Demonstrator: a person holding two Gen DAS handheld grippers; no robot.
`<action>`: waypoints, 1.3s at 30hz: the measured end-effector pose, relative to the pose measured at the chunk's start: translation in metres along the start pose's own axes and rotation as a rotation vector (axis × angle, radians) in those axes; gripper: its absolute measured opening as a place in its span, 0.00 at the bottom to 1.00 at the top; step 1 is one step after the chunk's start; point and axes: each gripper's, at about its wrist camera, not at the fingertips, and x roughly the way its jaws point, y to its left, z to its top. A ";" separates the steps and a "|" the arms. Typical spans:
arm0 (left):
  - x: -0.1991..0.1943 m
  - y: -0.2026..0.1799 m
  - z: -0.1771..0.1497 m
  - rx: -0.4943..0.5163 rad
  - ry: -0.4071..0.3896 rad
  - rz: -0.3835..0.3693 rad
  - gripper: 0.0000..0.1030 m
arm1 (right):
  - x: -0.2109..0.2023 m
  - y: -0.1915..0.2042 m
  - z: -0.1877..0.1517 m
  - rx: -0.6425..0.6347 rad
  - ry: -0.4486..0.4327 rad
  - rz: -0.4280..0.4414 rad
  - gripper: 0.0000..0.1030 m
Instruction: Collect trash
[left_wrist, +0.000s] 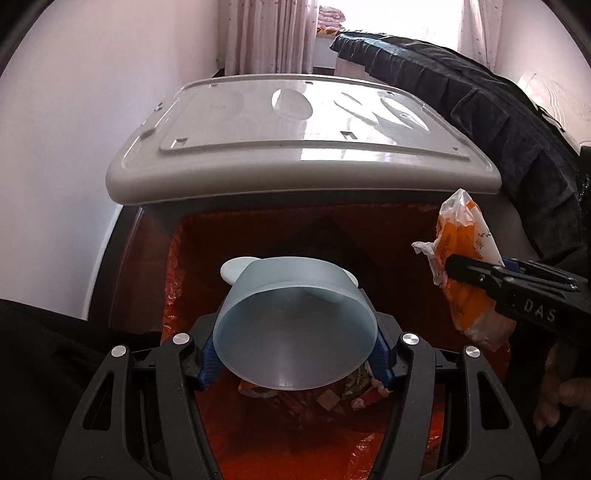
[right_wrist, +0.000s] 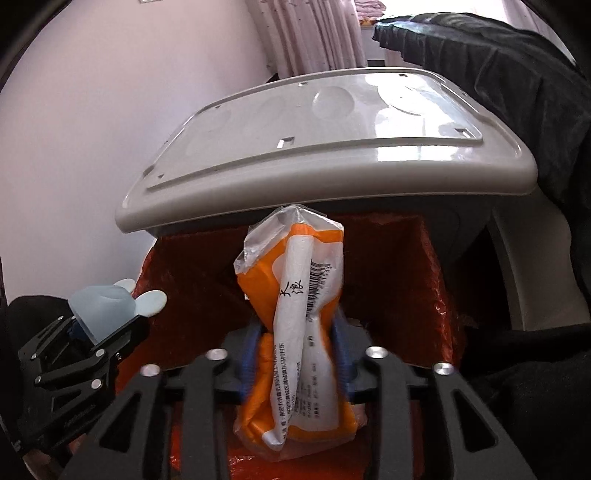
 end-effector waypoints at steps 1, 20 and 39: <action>0.003 0.000 -0.001 0.003 0.015 0.006 0.68 | 0.002 0.001 0.001 -0.004 0.003 -0.009 0.71; 0.010 -0.006 -0.009 0.040 0.054 0.048 0.85 | -0.007 -0.030 0.004 0.142 -0.058 -0.044 0.85; -0.018 0.011 0.110 -0.023 -0.207 0.058 0.90 | -0.035 -0.027 0.112 0.014 -0.276 -0.343 0.95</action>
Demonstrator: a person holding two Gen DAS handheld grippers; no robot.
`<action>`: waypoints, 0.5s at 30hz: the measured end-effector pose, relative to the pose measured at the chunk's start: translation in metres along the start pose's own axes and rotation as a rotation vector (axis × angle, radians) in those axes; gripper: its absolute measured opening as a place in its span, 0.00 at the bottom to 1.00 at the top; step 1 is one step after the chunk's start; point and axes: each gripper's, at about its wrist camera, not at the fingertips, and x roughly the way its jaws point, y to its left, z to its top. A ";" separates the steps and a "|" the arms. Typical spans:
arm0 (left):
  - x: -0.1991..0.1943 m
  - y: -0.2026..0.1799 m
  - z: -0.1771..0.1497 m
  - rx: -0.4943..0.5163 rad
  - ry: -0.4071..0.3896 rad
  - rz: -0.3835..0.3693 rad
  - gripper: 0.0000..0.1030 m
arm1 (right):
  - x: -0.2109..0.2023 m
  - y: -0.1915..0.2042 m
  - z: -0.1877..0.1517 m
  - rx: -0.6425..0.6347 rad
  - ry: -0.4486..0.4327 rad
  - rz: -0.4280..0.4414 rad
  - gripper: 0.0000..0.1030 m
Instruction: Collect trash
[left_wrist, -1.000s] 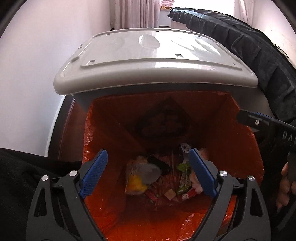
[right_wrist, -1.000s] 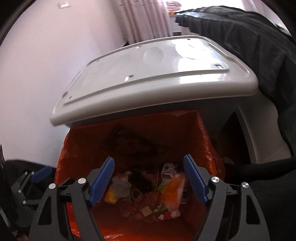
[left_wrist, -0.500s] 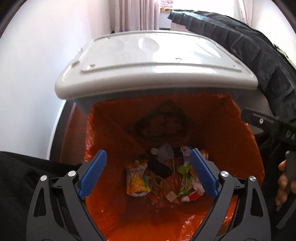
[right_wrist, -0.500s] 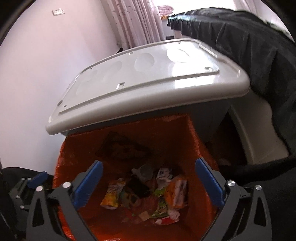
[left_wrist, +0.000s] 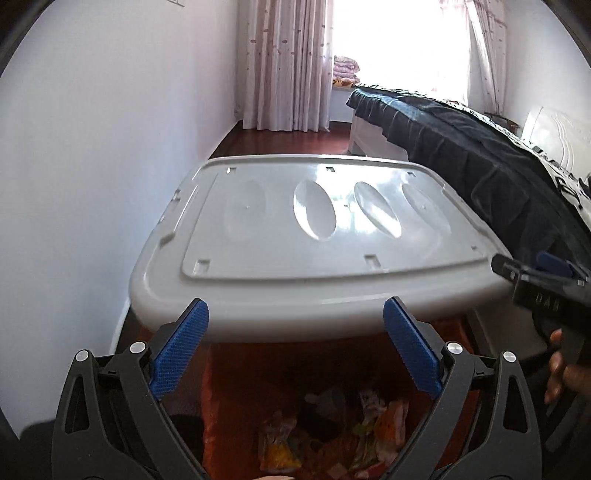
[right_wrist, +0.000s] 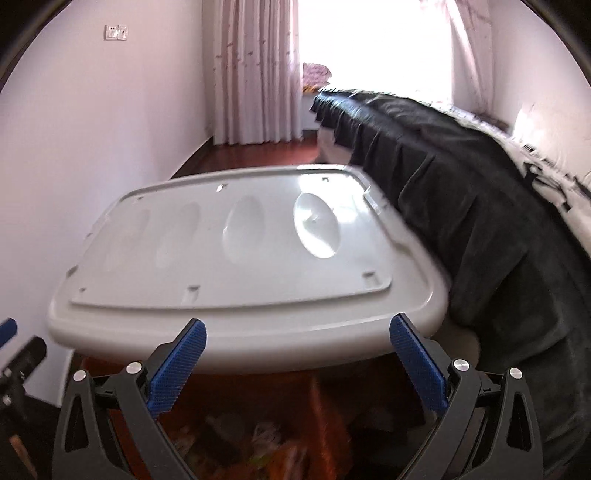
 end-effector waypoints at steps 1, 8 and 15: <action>0.003 -0.001 0.002 -0.003 0.004 -0.004 0.90 | 0.002 0.000 0.001 0.012 0.002 -0.008 0.95; 0.021 -0.005 -0.001 -0.017 0.035 0.001 0.90 | 0.010 -0.002 -0.001 0.031 -0.012 -0.054 0.95; 0.027 -0.009 -0.009 0.025 0.037 0.035 0.90 | 0.013 -0.009 -0.002 0.030 -0.015 -0.089 0.95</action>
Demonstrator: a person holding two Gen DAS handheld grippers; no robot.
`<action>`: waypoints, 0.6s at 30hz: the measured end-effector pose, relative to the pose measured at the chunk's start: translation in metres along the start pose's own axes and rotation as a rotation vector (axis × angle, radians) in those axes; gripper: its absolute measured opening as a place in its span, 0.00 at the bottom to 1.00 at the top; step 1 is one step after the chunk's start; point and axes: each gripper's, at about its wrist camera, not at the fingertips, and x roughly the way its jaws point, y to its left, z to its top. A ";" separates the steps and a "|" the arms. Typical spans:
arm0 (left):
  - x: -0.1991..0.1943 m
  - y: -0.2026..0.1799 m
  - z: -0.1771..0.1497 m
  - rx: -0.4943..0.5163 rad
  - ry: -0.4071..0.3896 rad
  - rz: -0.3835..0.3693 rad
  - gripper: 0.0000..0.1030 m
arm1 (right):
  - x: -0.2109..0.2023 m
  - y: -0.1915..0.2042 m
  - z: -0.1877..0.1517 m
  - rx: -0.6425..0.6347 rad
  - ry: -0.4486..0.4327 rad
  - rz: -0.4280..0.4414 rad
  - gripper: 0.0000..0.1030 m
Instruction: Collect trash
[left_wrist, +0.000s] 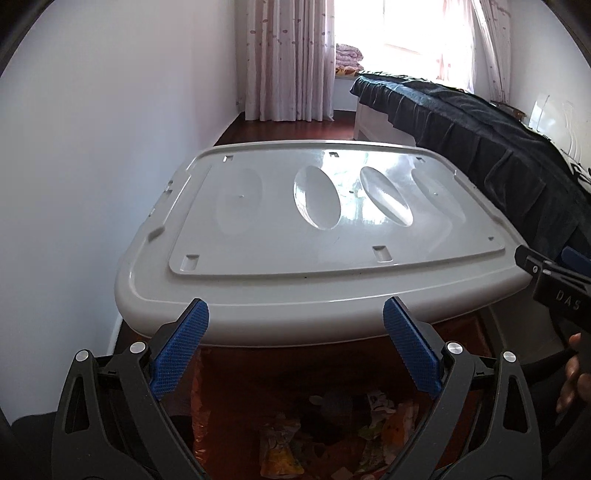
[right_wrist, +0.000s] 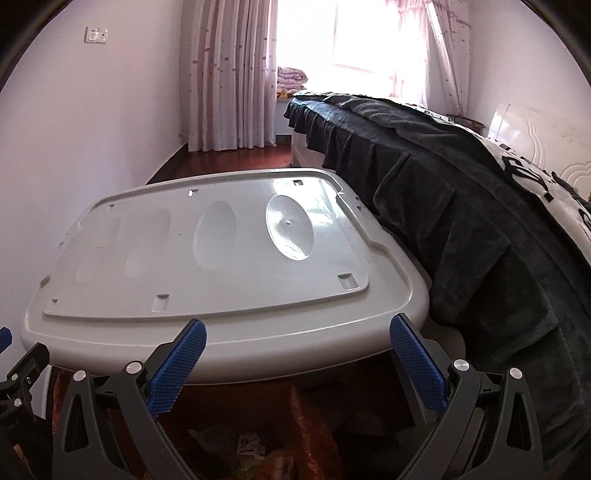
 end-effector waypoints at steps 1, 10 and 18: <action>0.001 0.000 0.000 -0.001 0.002 -0.003 0.90 | 0.000 0.000 -0.001 0.005 0.002 -0.001 0.95; 0.004 -0.005 -0.001 0.025 -0.001 -0.002 0.90 | 0.003 -0.003 0.001 0.028 0.008 0.007 0.95; 0.005 -0.006 -0.001 0.015 0.002 -0.002 0.90 | 0.003 0.003 -0.001 0.011 0.010 0.003 0.96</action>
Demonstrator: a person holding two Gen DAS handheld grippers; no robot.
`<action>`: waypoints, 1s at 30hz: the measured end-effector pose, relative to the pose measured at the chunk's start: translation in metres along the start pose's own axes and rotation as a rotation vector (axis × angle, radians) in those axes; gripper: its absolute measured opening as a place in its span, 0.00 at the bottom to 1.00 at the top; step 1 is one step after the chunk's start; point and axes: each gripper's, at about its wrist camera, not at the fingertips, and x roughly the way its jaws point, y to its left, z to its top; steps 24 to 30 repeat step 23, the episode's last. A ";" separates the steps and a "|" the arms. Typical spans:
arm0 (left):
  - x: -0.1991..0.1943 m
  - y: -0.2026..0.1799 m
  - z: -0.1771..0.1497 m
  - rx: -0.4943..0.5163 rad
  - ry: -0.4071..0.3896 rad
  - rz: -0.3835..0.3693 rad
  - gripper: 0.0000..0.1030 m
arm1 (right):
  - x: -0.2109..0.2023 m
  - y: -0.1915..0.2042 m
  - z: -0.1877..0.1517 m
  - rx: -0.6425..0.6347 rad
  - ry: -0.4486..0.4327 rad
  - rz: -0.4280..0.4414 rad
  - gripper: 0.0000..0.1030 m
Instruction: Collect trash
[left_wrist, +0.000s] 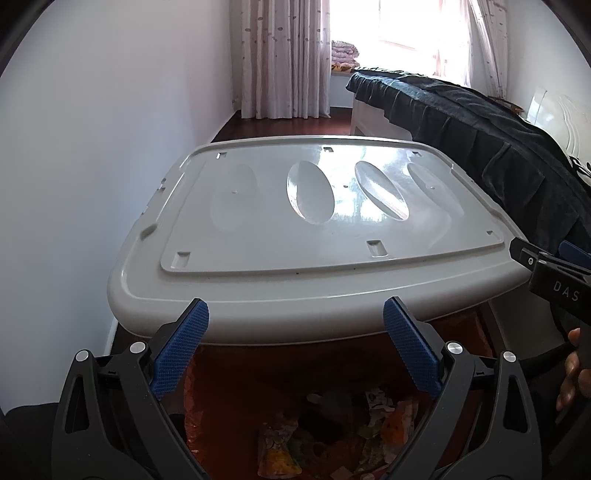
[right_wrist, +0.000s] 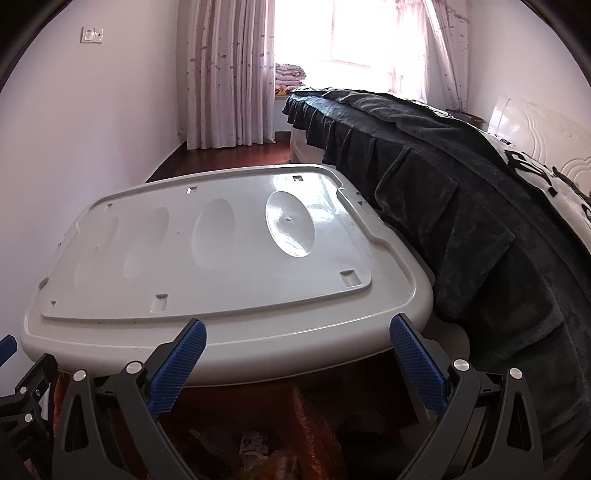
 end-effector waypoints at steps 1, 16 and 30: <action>-0.001 0.000 0.000 0.003 -0.003 0.001 0.90 | 0.000 0.000 0.000 0.001 0.000 0.000 0.95; -0.008 0.004 0.000 -0.046 -0.061 0.011 0.91 | 0.001 0.004 0.000 -0.022 -0.004 -0.019 0.95; 0.001 0.013 -0.001 -0.108 -0.002 -0.015 0.91 | 0.002 0.003 0.000 -0.024 -0.002 -0.030 0.95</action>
